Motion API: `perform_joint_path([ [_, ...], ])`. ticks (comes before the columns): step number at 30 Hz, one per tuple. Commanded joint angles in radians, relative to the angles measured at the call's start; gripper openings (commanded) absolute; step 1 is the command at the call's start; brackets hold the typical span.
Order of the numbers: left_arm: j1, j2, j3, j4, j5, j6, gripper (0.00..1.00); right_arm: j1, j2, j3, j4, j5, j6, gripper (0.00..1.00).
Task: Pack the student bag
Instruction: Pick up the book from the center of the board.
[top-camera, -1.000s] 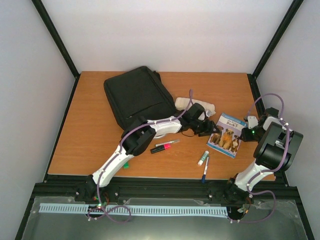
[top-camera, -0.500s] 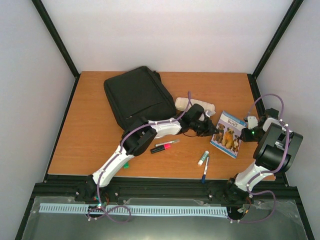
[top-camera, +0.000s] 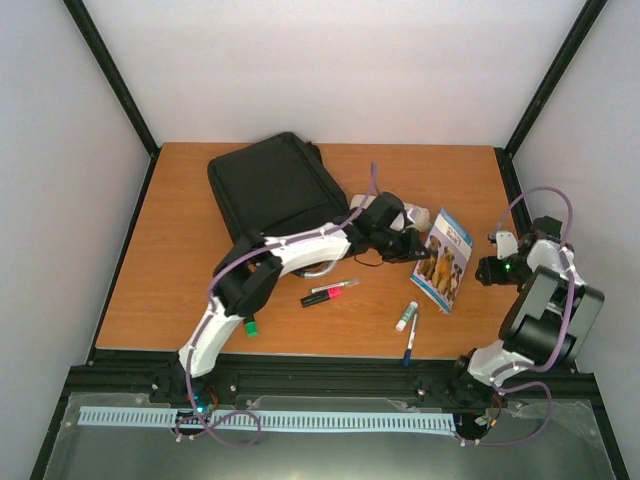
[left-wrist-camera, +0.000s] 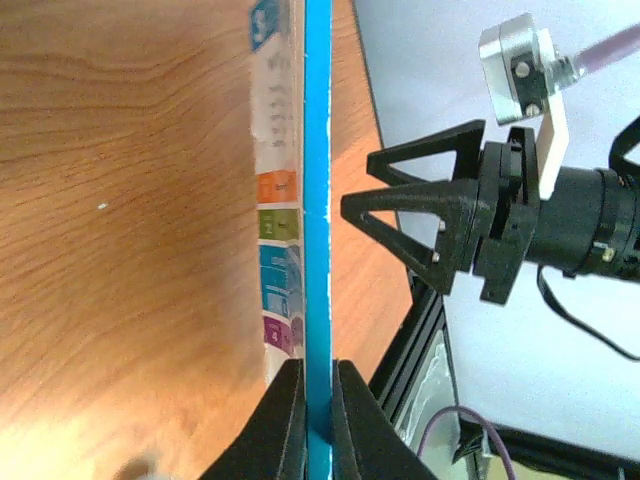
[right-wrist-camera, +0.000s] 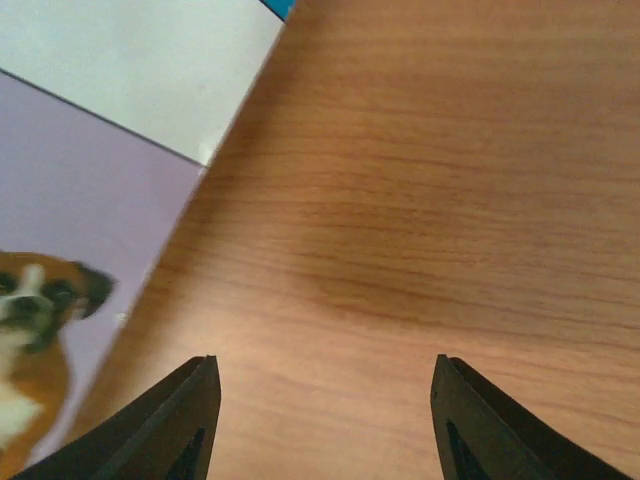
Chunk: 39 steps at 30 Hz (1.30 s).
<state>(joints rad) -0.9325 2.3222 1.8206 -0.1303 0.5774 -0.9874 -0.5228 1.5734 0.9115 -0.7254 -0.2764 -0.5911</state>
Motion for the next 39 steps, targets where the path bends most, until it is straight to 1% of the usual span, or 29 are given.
perform_joint_path([
  [1, -0.004, -0.229, -0.111, -0.077, -0.083, 0.174, 0.01, -0.002, -0.152, 0.054, -0.118, -0.102, 0.021, 0.63],
  [3, 0.004, -0.307, -0.200, -0.061, -0.110, 0.190, 0.01, -0.002, -0.208, 0.080, -0.162, -0.165, 0.023, 0.66],
  [6, 0.025, -0.430, -0.328, -0.024, -0.135, 0.195, 0.01, -0.002, -0.279, 0.126, -0.229, -0.294, 0.013, 0.69],
  [9, 0.052, -0.559, -0.436, -0.013, -0.165, 0.222, 0.01, -0.001, -0.327, 0.175, -0.302, -0.494, -0.018, 0.72],
  [11, 0.066, -0.644, -0.479, -0.022, -0.194, 0.244, 0.01, 0.004, -0.343, 0.196, -0.357, -0.644, -0.046, 0.78],
  [14, 0.093, -0.765, -0.530, -0.048, -0.232, 0.273, 0.01, 0.041, -0.348, 0.222, -0.402, -0.806, -0.045, 0.82],
  [17, 0.125, -0.880, -0.587, -0.049, -0.244, 0.291, 0.01, 0.111, -0.345, 0.233, -0.371, -0.908, 0.022, 0.86],
  [19, 0.145, -0.954, -0.620, -0.042, -0.254, 0.301, 0.01, 0.185, -0.338, 0.238, -0.317, -0.935, 0.085, 0.86],
  [21, 0.163, -1.025, -0.649, -0.027, -0.253, 0.308, 0.01, 0.256, -0.324, 0.246, -0.290, -0.987, 0.108, 0.88],
  [24, 0.194, -1.105, -0.685, 0.026, -0.203, 0.316, 0.01, 0.323, -0.288, 0.262, -0.269, -1.095, 0.114, 0.92],
  [26, 0.217, -1.118, -0.691, 0.052, -0.167, 0.314, 0.01, 0.344, -0.251, 0.287, -0.308, -1.167, 0.063, 0.94],
  [28, 0.235, -1.112, -0.687, 0.079, -0.126, 0.303, 0.01, 0.353, -0.214, 0.321, -0.363, -1.229, 0.001, 1.00],
  [30, 0.242, -1.099, -0.683, 0.122, -0.085, 0.295, 0.01, 0.362, -0.180, 0.353, -0.382, -1.268, -0.019, 1.00],
  [33, 0.242, -1.070, -0.689, 0.208, -0.039, 0.266, 0.01, 0.406, -0.124, 0.417, -0.410, -1.282, -0.057, 1.00],
  [37, 0.242, -1.016, -0.696, 0.321, 0.042, 0.209, 0.01, 0.445, -0.062, 0.483, -0.545, -1.327, -0.186, 1.00],
  [39, 0.242, -1.005, -0.705, 0.363, 0.084, 0.189, 0.01, 0.450, -0.039, 0.495, -0.582, -1.351, -0.207, 1.00],
])
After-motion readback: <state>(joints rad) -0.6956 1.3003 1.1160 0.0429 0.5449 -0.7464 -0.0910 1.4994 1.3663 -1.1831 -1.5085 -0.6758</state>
